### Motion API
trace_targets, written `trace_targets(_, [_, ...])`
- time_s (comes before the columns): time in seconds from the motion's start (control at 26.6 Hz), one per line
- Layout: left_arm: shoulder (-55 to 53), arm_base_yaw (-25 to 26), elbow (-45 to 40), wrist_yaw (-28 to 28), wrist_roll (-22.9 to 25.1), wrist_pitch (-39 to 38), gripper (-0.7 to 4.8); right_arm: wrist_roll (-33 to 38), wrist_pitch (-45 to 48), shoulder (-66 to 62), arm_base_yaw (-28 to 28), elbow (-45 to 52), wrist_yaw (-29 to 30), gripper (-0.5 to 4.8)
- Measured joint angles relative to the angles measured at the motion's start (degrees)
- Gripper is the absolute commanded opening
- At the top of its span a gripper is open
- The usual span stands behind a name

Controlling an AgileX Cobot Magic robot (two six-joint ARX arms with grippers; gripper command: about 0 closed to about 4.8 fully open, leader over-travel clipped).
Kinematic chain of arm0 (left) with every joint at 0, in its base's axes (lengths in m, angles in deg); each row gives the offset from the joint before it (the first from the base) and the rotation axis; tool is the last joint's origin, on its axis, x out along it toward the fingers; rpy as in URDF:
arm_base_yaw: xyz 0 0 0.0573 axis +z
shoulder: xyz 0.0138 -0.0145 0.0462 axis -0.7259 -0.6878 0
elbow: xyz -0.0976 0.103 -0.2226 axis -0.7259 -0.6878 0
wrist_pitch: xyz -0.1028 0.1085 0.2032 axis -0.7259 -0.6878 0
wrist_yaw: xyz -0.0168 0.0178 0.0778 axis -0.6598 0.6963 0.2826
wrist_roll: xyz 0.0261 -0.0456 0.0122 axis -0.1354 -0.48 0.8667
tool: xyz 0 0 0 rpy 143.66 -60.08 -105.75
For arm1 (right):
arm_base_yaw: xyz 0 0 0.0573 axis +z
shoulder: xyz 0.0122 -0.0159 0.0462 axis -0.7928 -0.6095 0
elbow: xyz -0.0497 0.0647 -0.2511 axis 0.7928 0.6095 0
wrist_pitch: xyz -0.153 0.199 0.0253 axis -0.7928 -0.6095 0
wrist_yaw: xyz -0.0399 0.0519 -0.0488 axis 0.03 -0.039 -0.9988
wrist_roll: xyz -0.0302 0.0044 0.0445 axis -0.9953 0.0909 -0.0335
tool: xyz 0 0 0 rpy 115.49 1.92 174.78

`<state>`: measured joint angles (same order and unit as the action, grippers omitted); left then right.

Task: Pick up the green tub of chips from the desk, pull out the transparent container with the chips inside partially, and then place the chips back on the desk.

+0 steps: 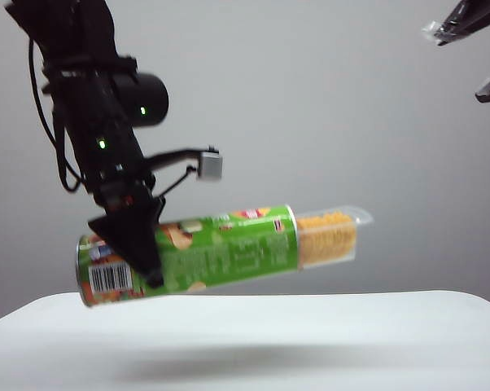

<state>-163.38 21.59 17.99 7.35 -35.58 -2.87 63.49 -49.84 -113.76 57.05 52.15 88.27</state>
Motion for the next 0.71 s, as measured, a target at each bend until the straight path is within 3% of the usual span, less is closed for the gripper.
trace_targets(0.71, [-10.03, -0.02, 0.02, -1.73, -6.47, 3.67, 2.56, -1.11, -3.26, 0.44, -0.02, 0.0, -0.15, 4.79])
